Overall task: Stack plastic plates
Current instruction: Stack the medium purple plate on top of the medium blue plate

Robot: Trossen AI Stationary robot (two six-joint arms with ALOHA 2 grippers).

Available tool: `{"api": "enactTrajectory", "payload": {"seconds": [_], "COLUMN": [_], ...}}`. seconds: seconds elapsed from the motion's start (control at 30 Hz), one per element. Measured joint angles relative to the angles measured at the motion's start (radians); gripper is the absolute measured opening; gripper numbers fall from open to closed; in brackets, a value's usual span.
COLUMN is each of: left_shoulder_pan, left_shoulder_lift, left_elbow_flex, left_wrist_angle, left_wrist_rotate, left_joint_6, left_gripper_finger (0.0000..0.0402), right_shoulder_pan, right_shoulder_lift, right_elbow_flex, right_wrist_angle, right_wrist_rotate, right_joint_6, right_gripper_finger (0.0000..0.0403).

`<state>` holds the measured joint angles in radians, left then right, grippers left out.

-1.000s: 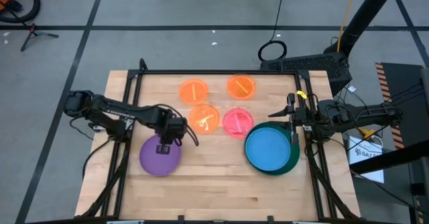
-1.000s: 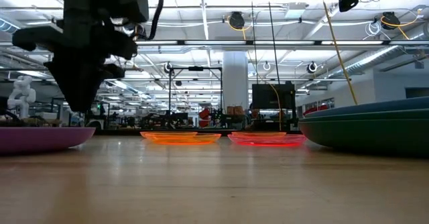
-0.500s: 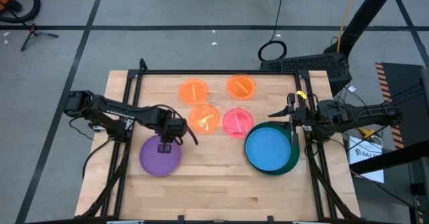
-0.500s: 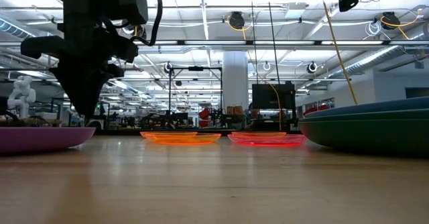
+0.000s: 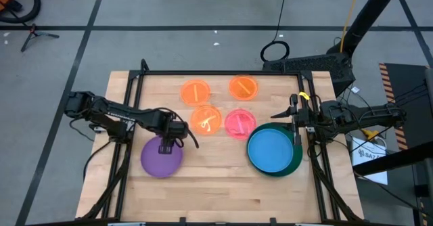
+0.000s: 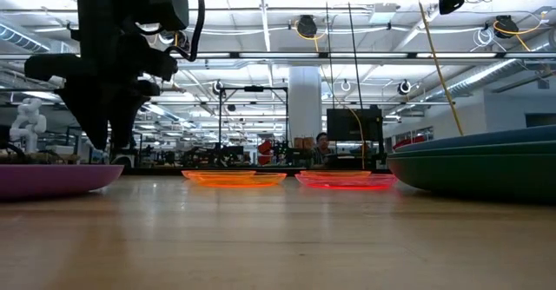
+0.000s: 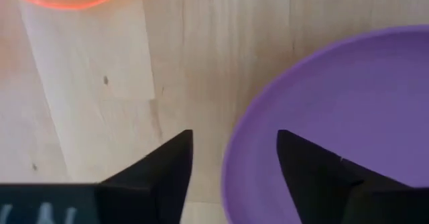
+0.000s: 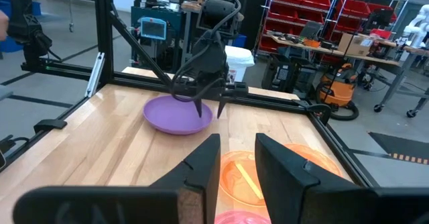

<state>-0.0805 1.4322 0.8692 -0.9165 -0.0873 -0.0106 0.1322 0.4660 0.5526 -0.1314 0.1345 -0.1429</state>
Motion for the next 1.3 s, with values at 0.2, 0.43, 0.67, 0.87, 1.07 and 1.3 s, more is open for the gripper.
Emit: {"api": "enactTrajectory", "payload": {"seconds": [0.2, 0.43, 0.67, 0.87, 1.07, 1.3], "left_shoulder_pan": [0.001, 0.001, 0.003, 0.003, 0.003, 0.003], "left_shoulder_lift": [0.000, 0.002, 0.002, 0.002, 0.002, 0.002], "left_elbow_flex": [0.000, -0.062, -0.147, -0.175, -0.180, -0.180], "left_wrist_angle": [0.002, 0.074, 0.126, 0.179, 0.185, 0.185], "left_wrist_rotate": [0.010, 0.016, 0.017, 0.019, 0.019, 0.019], "left_joint_6": [0.038, 0.043, 0.050, 0.034, 0.032, 0.033], "left_gripper_finger": [0.0238, 0.0239, 0.0239, 0.0239, 0.0223, 0.0129], "right_shoulder_pan": [0.000, 0.000, 0.000, 0.000, 0.000, 0.000], "right_shoulder_lift": [0.000, 0.000, 0.000, 0.000, 0.000, 0.000], "right_elbow_flex": [0.000, 0.000, 0.000, 0.000, 0.000, 0.000], "right_wrist_angle": [0.000, 0.000, 0.000, 0.000, 0.000, 0.000], "right_wrist_rotate": [0.000, 0.000, 0.000, 0.000, 0.000, 0.000], "right_joint_6": [0.000, 0.000, 0.001, 0.000, 0.000, 0.000], "right_gripper_finger": [0.0086, 0.0086, 0.0086, 0.0086, 0.0086, 0.0086]}}
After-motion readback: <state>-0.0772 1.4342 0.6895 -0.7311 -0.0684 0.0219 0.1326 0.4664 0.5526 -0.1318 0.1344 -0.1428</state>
